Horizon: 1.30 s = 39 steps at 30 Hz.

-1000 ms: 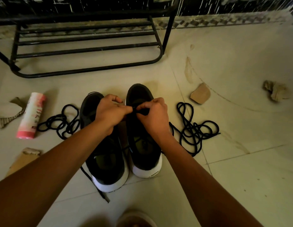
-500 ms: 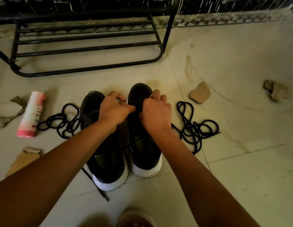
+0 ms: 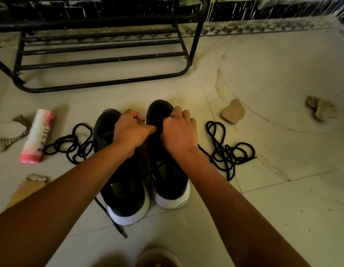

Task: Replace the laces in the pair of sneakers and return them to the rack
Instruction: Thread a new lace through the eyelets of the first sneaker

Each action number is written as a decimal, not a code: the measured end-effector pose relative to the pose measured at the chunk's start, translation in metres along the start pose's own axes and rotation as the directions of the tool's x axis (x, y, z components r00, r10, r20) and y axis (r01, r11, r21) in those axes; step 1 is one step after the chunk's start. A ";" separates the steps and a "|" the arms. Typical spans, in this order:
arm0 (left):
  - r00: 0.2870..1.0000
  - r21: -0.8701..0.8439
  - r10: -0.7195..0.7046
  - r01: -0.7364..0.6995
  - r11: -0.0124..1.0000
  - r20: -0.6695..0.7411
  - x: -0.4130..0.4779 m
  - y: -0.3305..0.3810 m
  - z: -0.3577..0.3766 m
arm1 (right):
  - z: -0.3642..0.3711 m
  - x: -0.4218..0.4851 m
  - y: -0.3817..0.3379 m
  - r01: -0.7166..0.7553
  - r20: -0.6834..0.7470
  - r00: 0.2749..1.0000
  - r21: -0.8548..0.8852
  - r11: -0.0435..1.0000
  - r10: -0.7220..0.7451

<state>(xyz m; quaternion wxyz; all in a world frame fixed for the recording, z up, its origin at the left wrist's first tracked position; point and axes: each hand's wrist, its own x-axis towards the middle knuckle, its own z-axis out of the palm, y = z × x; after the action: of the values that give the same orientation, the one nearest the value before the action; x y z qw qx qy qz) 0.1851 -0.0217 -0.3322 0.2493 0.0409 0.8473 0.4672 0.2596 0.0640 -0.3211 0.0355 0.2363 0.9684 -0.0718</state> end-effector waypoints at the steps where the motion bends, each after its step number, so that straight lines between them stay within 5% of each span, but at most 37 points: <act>1: 1.000 -0.006 0.001 -0.001 1.000 0.002 0.000 -0.001 0.000 | 0.000 0.001 -0.001 0.015 0.012 1.000 -0.010 1.000 -0.015; 6: 1.000 0.010 0.002 -0.002 1.000 -0.015 0.002 -0.003 0.001 | 0.004 0.004 0.000 0.067 0.133 0.989 0.007 0.998 -0.067; 13: 1.000 0.025 0.008 -0.007 1.000 -0.013 0.001 -0.001 -0.001 | -0.005 0.019 0.015 -0.170 0.282 0.959 0.599 0.783 -0.008; 17: 1.000 0.015 -0.003 0.004 1.000 -0.009 0.001 -0.002 -0.002 | -0.013 0.014 0.020 -0.376 0.367 0.926 0.882 0.285 0.087; 21: 1.000 0.001 -0.021 0.021 1.000 -0.010 0.003 -0.003 -0.006 | -0.028 0.014 0.050 -0.451 0.489 0.867 0.851 -0.271 0.094; 25: 1.000 0.057 -0.002 0.003 0.998 -0.030 0.004 -0.003 -0.010 | -0.066 0.010 0.107 -0.252 0.416 0.883 0.811 -0.528 0.218; 27: 0.999 0.096 0.036 -0.035 0.995 -0.014 0.004 -0.002 -0.011 | -0.085 0.005 0.131 -0.164 0.331 0.884 0.881 -0.444 0.330; 30: 0.984 0.196 0.170 -0.177 0.964 0.054 0.000 0.005 -0.009 | -0.102 -0.003 0.147 -0.137 0.191 0.859 0.980 -0.145 0.474; 35: 0.883 0.254 0.458 -0.467 0.847 0.099 -0.006 0.035 -0.003 | -0.111 -0.001 0.115 -0.002 -0.038 0.922 0.995 0.103 0.386; 37: 0.874 0.448 0.456 -0.480 0.754 0.168 -0.006 0.042 -0.004 | -0.108 0.005 0.103 0.080 -0.149 0.919 0.977 0.196 0.365; 39: 0.871 0.663 0.381 -0.486 0.570 0.310 -0.005 0.039 -0.004 | -0.104 0.012 0.103 0.093 -0.268 0.884 0.904 0.417 0.384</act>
<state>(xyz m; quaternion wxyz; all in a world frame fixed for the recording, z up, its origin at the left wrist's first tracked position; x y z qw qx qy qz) 0.1814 -0.0048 -0.2965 0.1458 0.3732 0.9058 0.1378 0.2931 0.1756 -0.2323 -0.3074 0.3134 0.7343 -0.5177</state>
